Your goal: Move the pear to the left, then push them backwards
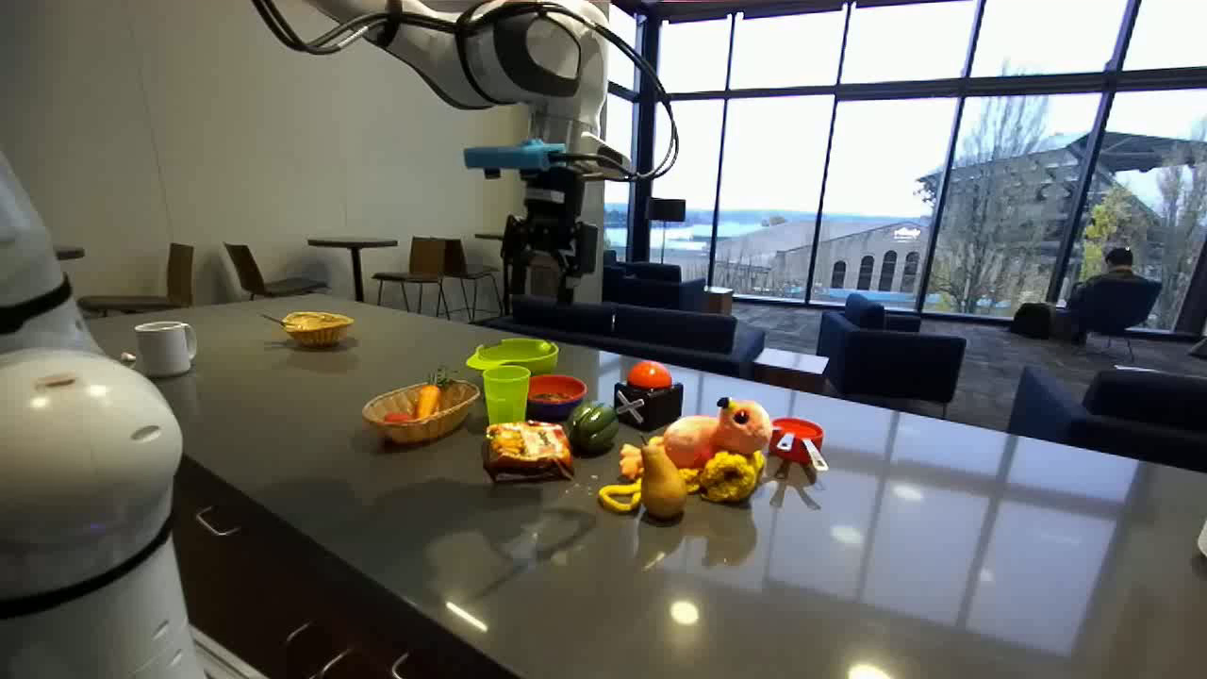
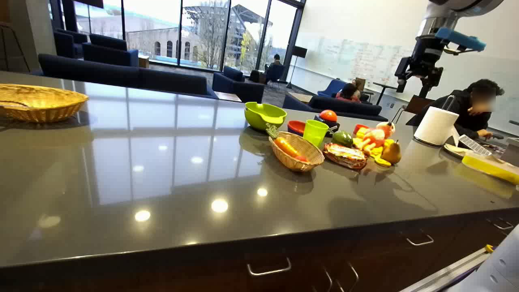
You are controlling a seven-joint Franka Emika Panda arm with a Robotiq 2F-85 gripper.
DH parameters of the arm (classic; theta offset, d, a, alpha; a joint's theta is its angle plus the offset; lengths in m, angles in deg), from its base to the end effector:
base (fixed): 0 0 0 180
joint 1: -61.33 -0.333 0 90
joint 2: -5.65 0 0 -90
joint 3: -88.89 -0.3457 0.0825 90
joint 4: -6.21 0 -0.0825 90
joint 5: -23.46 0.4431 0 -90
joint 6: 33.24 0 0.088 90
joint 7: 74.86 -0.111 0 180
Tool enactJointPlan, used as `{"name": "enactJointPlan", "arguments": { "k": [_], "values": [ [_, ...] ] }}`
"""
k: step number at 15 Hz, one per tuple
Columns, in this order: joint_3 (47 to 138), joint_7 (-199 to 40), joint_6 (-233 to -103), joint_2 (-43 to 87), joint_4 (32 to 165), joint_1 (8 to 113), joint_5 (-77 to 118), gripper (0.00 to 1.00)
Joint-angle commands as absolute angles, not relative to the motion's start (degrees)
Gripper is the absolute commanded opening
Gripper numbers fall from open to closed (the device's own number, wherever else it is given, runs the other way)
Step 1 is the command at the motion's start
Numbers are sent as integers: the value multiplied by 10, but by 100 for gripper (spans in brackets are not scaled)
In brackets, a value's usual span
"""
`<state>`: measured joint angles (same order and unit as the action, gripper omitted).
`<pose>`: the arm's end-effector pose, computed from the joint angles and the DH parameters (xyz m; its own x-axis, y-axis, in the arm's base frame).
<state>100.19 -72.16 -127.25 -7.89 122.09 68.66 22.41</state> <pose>0.4915 -0.1753 0.5491 0.9548 -0.2581 -0.1476 -0.2658 -0.9634 -0.0350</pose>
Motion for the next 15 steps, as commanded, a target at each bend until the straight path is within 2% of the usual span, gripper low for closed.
{"name": "enactJointPlan", "arguments": {
  "k": [1,9,15],
  "values": [
    [997,-720,-1272,-78,1220,693,225,100],
    [997,-719,-1286,-76,1228,694,221,100],
    [1005,-721,-1352,-64,1257,706,217,100]
  ]
}}
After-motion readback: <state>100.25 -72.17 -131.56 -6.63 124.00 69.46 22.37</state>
